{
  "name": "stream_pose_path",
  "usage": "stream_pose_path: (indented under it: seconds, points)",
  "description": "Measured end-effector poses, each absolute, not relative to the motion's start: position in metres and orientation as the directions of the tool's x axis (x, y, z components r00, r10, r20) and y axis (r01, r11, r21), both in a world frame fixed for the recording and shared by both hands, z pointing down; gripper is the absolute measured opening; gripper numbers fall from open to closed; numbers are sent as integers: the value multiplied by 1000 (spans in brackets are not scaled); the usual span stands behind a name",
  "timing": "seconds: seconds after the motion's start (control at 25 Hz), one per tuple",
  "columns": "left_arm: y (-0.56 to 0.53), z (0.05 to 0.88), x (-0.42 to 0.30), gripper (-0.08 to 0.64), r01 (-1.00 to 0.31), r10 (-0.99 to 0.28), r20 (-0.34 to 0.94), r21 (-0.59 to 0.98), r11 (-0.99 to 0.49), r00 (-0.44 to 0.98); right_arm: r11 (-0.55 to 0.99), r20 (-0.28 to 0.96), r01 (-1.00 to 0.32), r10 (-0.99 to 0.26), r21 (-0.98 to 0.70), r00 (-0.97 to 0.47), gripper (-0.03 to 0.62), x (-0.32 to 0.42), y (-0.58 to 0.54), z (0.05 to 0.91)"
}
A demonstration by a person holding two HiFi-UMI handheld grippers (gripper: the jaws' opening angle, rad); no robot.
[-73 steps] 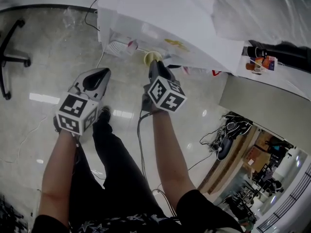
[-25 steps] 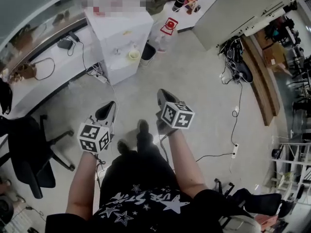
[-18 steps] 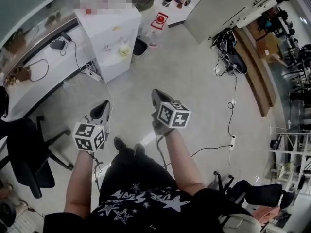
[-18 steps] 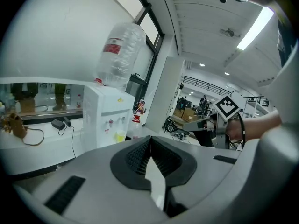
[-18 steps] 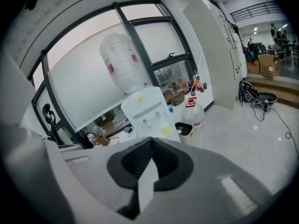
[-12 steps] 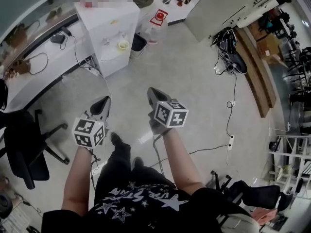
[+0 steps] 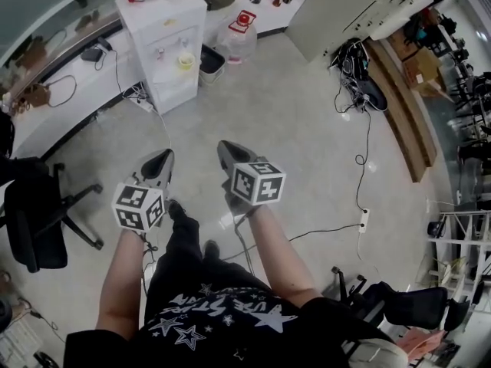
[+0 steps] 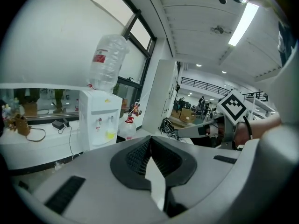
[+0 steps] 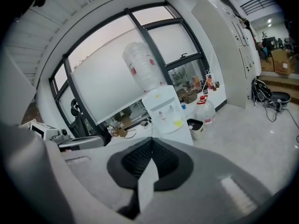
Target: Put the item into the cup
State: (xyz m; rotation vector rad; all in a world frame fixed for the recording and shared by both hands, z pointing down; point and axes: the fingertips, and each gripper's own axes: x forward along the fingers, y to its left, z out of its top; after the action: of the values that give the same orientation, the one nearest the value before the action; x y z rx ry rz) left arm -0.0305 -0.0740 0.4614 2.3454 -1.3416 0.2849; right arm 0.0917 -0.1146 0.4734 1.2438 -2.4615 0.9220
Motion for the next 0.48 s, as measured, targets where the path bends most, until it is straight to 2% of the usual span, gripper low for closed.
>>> stream_pose_path:
  seconds: [0.48]
  points:
    - [17, 425, 9, 5, -871, -809, 327, 238, -429, 488, 499, 416, -759, -637, -417, -648, 0, 126, -28, 434]
